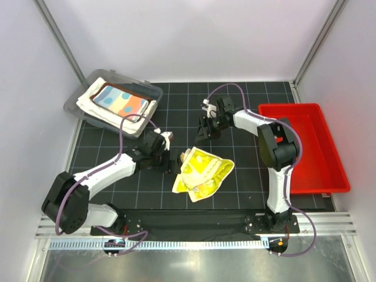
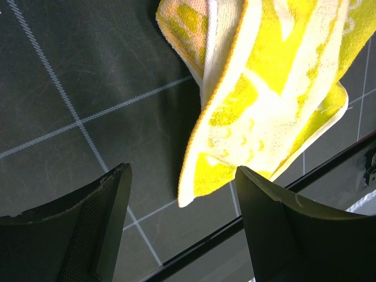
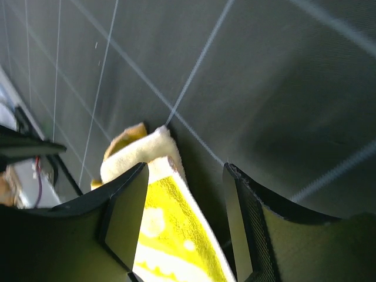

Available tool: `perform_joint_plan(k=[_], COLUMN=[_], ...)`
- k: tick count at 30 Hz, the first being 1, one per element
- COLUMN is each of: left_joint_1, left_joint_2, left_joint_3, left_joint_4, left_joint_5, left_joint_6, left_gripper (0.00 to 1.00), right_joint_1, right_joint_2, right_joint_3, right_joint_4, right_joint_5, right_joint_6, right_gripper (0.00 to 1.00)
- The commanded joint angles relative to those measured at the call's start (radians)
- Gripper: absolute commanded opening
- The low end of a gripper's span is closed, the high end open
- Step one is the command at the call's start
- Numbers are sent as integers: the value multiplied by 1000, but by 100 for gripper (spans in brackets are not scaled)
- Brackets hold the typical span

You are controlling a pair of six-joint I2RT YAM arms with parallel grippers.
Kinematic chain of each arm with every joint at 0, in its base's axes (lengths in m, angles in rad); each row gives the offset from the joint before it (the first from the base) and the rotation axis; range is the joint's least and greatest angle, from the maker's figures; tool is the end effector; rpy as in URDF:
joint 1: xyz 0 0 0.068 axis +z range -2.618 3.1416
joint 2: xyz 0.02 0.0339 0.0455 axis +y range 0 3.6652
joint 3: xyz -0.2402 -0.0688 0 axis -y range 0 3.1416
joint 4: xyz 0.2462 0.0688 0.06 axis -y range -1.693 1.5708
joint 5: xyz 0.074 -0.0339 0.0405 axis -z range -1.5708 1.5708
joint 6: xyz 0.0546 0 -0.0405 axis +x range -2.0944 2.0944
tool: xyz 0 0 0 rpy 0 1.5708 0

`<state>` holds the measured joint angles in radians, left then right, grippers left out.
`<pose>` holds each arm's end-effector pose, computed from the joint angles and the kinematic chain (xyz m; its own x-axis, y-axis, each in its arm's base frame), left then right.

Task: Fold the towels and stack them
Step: Flatten out the crumpled towel

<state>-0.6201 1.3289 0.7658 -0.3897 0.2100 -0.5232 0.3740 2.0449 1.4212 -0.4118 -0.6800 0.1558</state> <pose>0.2184 -0.1699 0.1622 -0.9077 0.0476 -0.4170 0.2460 0.8653 -0.4367 0.3821 0.1868 0.1320 -0.8814 -0.2163 -0.4200 -0.4514 0.6481 0.6134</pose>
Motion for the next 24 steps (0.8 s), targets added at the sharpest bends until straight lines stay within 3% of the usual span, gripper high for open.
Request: perform_joint_plan(k=[1,6,10,18,24], left_joint_1=[-13,-30,-35,-58,-101], left_joint_2=[-43,-71,-85,-60,-37], left_joint_3=[-31,-98,-143,-227,-267], left_joint_4=[110,152,167,233,330], left_joint_5=[6,14,8,22,58], left_joint_6=[-37,-64,-84,-118,-132], left_gripper=[75,74,74,72,70], right_joint_1=[16,16,19,14,0], right_joint_2=[15,104,100,55,34], right_joint_3=[33,70,32,-7,-45], right_joint_4=[16,-12,21,36,76], right_joint_5=[-222,-374,-417,-326,-276], right_joint_6=[-137,-200,-211,-219,-170], right_gripper=[61,59,51,1,1])
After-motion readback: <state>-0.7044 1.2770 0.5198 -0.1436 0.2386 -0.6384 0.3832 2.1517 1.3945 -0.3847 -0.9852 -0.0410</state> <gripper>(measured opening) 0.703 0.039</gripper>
